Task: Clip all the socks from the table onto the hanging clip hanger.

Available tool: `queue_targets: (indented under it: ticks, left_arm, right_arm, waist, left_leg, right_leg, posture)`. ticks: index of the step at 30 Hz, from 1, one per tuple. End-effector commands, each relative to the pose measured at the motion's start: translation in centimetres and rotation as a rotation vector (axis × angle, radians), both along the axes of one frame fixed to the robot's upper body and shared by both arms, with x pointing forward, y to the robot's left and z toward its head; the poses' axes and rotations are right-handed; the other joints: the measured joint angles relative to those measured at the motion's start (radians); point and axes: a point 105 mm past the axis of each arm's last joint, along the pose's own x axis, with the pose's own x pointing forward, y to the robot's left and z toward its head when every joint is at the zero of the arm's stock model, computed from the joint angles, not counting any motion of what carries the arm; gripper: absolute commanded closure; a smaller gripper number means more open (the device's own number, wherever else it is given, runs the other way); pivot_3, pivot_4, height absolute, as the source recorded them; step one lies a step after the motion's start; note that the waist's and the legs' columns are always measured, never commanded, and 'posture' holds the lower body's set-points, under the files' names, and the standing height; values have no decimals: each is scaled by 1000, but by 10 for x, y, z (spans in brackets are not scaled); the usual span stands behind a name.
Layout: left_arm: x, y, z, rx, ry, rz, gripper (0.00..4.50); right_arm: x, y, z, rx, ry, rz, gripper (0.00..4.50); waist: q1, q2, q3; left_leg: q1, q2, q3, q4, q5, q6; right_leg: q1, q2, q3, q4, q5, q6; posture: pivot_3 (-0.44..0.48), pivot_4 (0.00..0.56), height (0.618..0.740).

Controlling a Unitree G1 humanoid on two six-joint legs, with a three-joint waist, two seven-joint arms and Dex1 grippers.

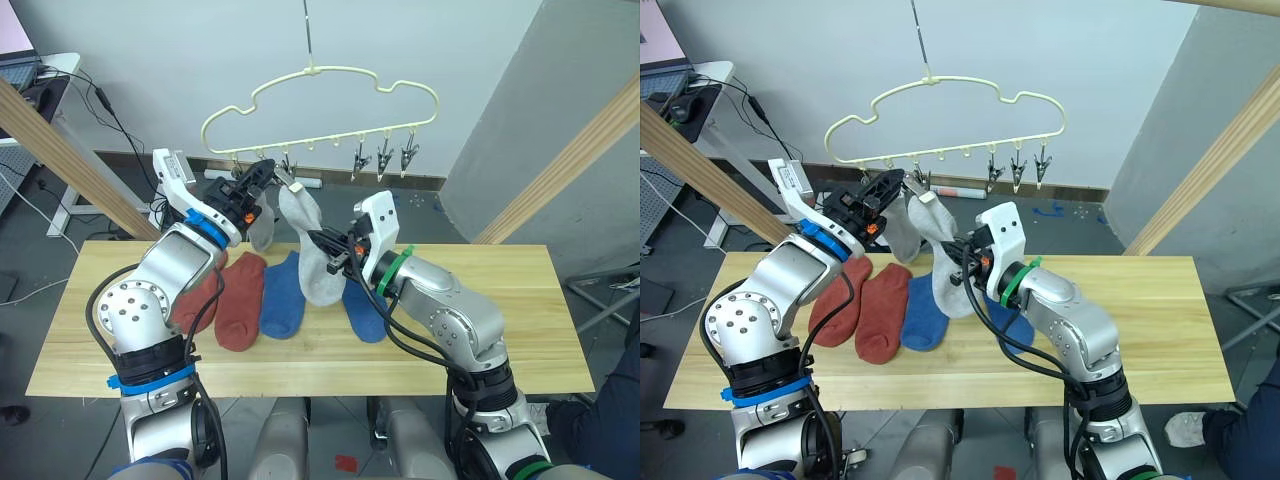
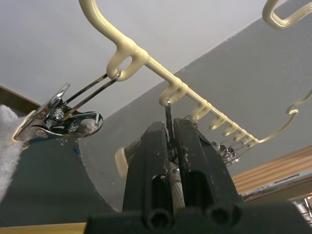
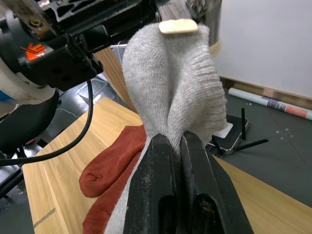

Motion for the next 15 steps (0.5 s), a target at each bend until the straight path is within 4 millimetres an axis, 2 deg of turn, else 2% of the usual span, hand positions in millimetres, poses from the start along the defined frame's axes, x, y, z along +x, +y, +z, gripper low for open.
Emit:
queue_targets:
  ticks: [1, 8, 11, 14, 15]
  left_arm:
    - [-16, -6, 18, 5, -113, -47, 3913]
    - [-22, 4, 11, 47, -80, -24, 1722]
    - [-19, 21, -10, 238, 13, 86, 795]
    - [-20, 39, -27, 568, 63, 232, 795]
    - [-22, 41, -31, 617, 74, 229, 760]
  right_arm:
    - [-4, 6, 8, 16, -46, 8, 4500]
    - [-8, 10, 5, 20, -43, 12, 4500]
    - [-11, 17, 2, 36, -12, 34, 4500]
    - [-13, 22, -3, 44, 25, 51, 4500]
    - [-13, 23, -5, 51, 47, 61, 4234]
  waist:
    - [0, 0, 0]
    - [4, 0, -1]
    - [2, -1, -1]
    - [3, -1, -2]
    - [3, -2, -2]
  left_leg:
    - [0, 0, 0, 0, 0, 0]
    - [-1, 0, -1, 0, 0, 0]
    - [-1, 0, -1, -1, 0, 0]
    - [-1, 0, -1, -2, 0, 0]
    - [-1, 0, -1, -2, 0, 0]
  right_leg:
    - [0, 0, 0, -1, 0, 0]
    - [0, -1, -1, -2, 0, -1]
    - [-1, -1, -1, -2, 1, -1]
    - [-1, 0, -1, -2, 1, -1]
    - [-1, 0, -1, -2, 1, -1]
  posture:
    - [205, 292, 740]
    - [216, 265, 740]
    - [216, 252, 740]
    - [222, 246, 740]
    - [222, 246, 740]
